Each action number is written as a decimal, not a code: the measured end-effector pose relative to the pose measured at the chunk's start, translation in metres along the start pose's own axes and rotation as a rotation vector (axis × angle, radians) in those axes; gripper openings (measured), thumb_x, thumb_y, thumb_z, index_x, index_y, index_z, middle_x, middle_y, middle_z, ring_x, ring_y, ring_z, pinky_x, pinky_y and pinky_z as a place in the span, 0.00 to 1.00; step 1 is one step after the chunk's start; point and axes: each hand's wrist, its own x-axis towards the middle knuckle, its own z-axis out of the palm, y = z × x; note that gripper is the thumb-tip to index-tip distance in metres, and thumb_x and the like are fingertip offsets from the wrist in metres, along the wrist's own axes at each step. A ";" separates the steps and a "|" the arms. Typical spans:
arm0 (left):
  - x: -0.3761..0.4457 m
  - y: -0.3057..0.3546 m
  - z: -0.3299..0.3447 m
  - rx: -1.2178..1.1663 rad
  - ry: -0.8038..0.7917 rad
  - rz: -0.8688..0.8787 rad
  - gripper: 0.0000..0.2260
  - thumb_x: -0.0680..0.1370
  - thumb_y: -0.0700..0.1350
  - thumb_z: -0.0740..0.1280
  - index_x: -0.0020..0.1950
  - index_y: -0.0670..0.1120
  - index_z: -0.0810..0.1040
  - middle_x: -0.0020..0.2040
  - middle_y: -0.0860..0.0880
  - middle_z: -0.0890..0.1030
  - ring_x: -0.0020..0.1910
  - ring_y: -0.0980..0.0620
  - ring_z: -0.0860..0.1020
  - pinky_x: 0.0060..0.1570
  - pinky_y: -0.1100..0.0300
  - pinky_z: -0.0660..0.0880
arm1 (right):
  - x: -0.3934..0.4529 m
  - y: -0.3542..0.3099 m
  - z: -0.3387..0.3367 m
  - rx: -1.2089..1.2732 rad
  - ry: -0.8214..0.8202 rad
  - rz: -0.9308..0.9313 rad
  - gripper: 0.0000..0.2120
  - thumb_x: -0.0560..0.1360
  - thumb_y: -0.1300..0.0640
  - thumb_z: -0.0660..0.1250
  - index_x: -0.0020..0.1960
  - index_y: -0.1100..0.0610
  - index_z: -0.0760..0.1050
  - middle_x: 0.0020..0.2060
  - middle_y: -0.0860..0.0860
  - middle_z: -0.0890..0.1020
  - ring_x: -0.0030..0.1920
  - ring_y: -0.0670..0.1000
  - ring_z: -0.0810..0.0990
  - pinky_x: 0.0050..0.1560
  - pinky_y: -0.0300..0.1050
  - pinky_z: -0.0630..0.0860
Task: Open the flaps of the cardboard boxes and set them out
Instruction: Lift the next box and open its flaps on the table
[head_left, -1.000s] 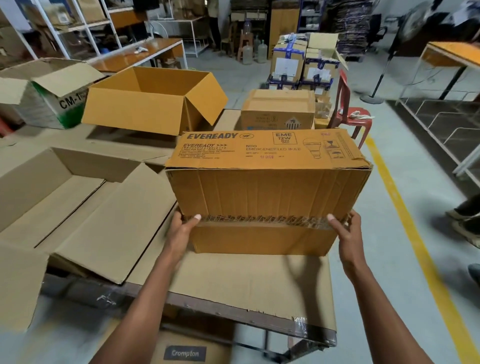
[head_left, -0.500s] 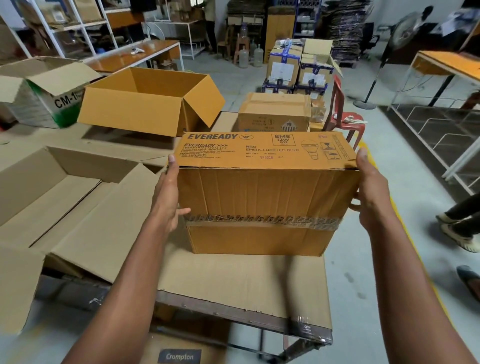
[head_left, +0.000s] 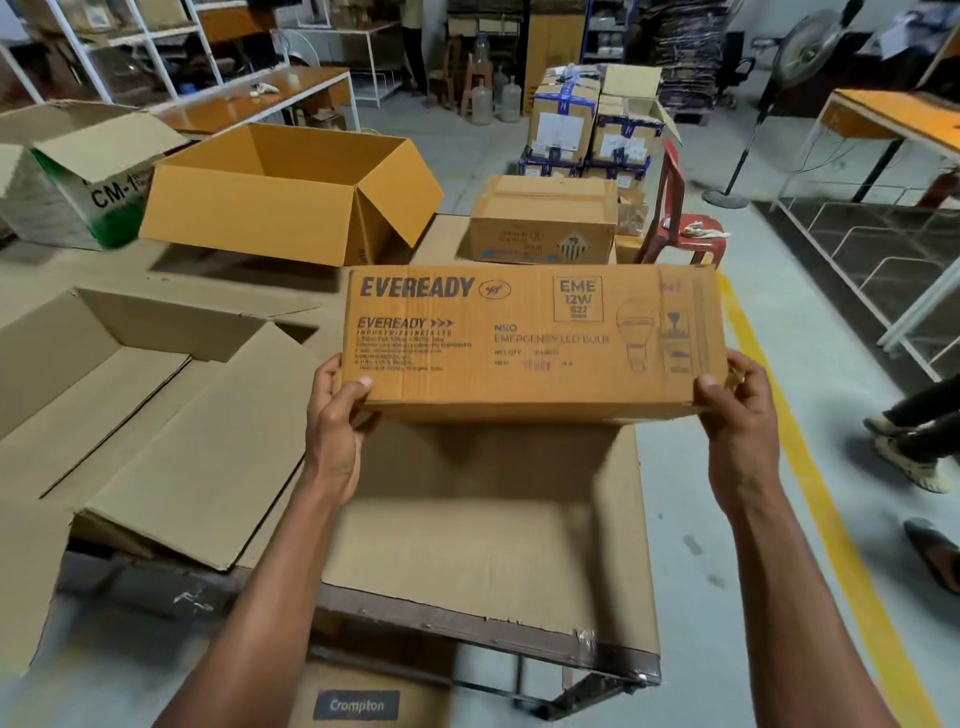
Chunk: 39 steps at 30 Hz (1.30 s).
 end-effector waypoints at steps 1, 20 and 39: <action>-0.002 -0.008 -0.003 0.025 0.001 -0.003 0.20 0.74 0.44 0.65 0.66 0.53 0.73 0.59 0.51 0.82 0.60 0.49 0.79 0.56 0.49 0.76 | -0.005 0.010 -0.005 -0.002 0.005 0.001 0.15 0.76 0.62 0.66 0.59 0.47 0.75 0.53 0.51 0.80 0.53 0.51 0.79 0.51 0.44 0.78; -0.042 -0.107 -0.059 0.424 -0.054 -0.349 0.27 0.79 0.34 0.61 0.76 0.53 0.64 0.63 0.50 0.76 0.63 0.47 0.74 0.62 0.50 0.73 | -0.079 0.107 -0.045 -0.381 0.063 0.293 0.21 0.76 0.69 0.61 0.65 0.54 0.74 0.61 0.52 0.80 0.59 0.54 0.78 0.50 0.45 0.74; -0.031 -0.045 -0.068 0.053 0.069 -0.012 0.32 0.80 0.65 0.48 0.41 0.44 0.83 0.37 0.45 0.85 0.42 0.49 0.82 0.53 0.53 0.76 | -0.042 0.021 -0.046 -0.007 -0.088 0.382 0.20 0.80 0.50 0.61 0.34 0.55 0.81 0.44 0.55 0.85 0.37 0.54 0.81 0.45 0.49 0.74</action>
